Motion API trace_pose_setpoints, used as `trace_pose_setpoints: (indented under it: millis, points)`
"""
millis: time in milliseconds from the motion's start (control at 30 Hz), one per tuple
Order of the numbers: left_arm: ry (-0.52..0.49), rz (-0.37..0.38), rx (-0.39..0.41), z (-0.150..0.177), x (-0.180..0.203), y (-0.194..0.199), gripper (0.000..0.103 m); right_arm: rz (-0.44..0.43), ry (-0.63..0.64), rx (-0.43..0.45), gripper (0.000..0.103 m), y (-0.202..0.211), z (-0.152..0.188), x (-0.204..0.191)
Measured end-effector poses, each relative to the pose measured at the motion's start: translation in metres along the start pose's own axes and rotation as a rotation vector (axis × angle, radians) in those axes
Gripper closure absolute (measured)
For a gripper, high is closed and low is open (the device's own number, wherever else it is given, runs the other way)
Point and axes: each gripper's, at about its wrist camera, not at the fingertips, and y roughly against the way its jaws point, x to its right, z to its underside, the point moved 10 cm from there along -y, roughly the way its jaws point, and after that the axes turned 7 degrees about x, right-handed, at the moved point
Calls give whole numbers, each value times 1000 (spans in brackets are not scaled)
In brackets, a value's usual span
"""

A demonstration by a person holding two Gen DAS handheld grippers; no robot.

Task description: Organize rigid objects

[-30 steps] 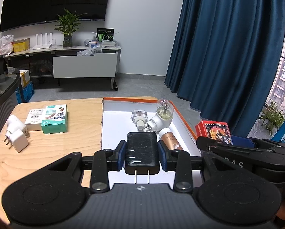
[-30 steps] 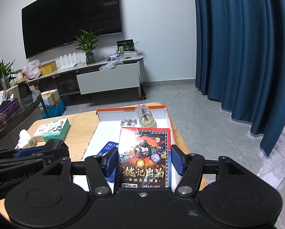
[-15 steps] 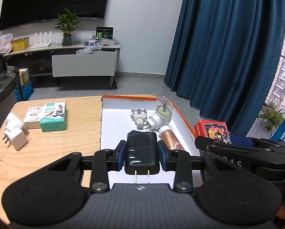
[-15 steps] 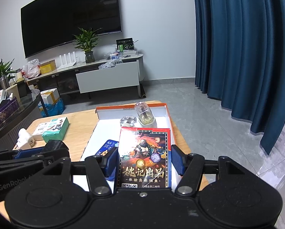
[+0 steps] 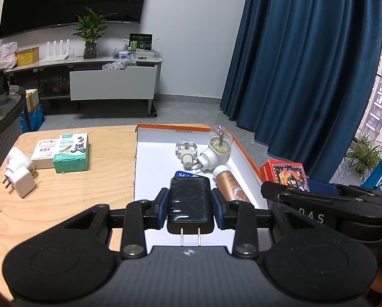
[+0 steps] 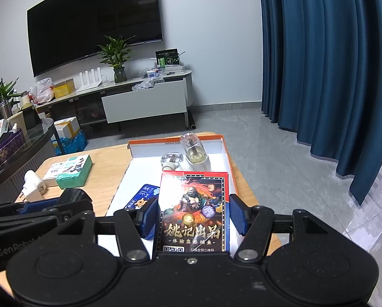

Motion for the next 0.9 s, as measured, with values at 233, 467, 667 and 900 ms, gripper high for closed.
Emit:
trace_pose_setpoints:
  millis: [233, 467, 667, 900]
  points:
    - [-1, 1, 2, -1, 1, 0, 66, 0, -2, -5, 32, -1, 5, 1]
    - [1, 0, -2, 1, 1, -1, 66, -3, 1, -10, 32, -3, 5, 2]
    - [5, 0, -6, 1, 0, -2, 66, -3, -1, -17, 32, -4, 6, 2]
    - [3, 3, -8, 1, 0, -3, 66, -1, -4, -19, 32, -5, 5, 4]
